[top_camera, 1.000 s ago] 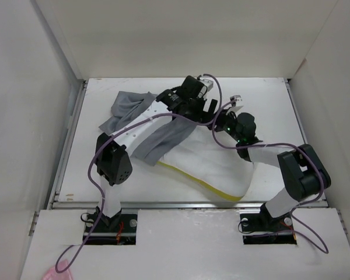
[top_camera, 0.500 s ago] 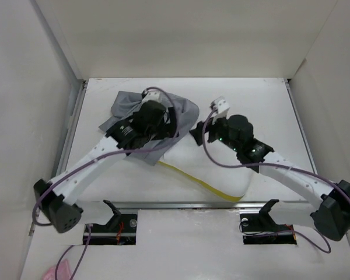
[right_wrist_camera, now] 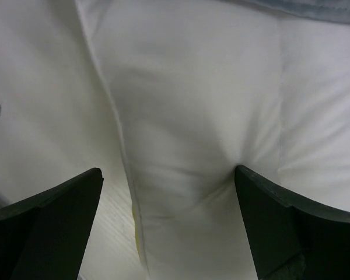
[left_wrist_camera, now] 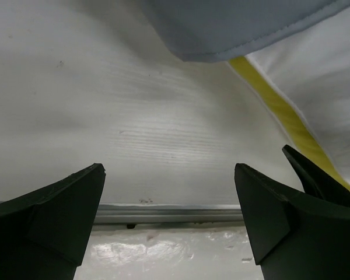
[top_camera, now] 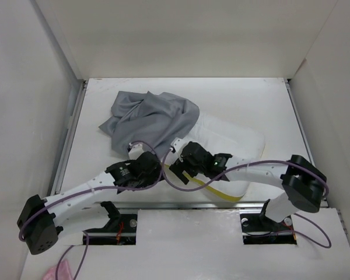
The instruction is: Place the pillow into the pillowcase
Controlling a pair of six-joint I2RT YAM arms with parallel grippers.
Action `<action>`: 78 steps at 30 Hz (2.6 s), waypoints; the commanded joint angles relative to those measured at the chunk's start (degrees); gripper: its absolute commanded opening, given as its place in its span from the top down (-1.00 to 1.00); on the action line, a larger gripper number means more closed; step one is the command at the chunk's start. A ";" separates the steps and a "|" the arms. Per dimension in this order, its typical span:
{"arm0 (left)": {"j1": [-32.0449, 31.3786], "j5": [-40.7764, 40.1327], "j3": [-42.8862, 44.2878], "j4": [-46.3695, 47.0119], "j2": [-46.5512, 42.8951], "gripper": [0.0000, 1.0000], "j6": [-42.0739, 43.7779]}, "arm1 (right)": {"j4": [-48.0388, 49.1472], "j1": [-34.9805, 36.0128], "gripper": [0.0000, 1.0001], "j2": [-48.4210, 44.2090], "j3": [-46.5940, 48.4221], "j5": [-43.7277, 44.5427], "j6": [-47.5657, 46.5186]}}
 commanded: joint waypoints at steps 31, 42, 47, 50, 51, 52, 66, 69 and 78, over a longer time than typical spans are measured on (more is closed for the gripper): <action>5.59 -14.46 14.26 6.09 27.63 0.23 10.76 | -2.19 0.06 1.00 -1.64 13.39 10.00 3.50; -6.00 -8.75 23.30 2.23 26.15 1.00 11.29 | 18.88 0.06 1.00 -0.32 13.40 10.60 12.73; -9.96 -3.94 24.89 -1.63 21.68 1.00 8.84 | 35.18 0.06 1.00 -4.79 13.31 16.21 13.96; -11.98 -0.76 25.59 0.46 20.61 1.00 10.13 | 40.23 0.06 1.00 -4.81 11.30 18.06 13.96; -12.95 1.17 26.64 0.47 20.00 1.00 10.76 | 46.09 0.06 1.00 -3.41 10.68 18.08 13.44; -14.70 1.97 27.44 0.47 19.47 1.00 11.28 | 47.45 -0.55 1.00 -2.62 10.67 18.08 12.65; -16.74 1.55 31.56 -11.65 15.42 -0.99 5.05 | 47.75 -5.48 -0.57 -3.04 0.48 7.27 22.05; -16.74 -2.13 36.75 -15.87 15.95 -1.00 5.57 | 40.11 -6.09 -0.80 -6.28 -0.23 6.12 22.05; -10.77 -10.84 47.82 -23.26 21.39 -1.00 8.73 | 22.26 -19.50 -0.87 -8.23 4.34 8.43 24.33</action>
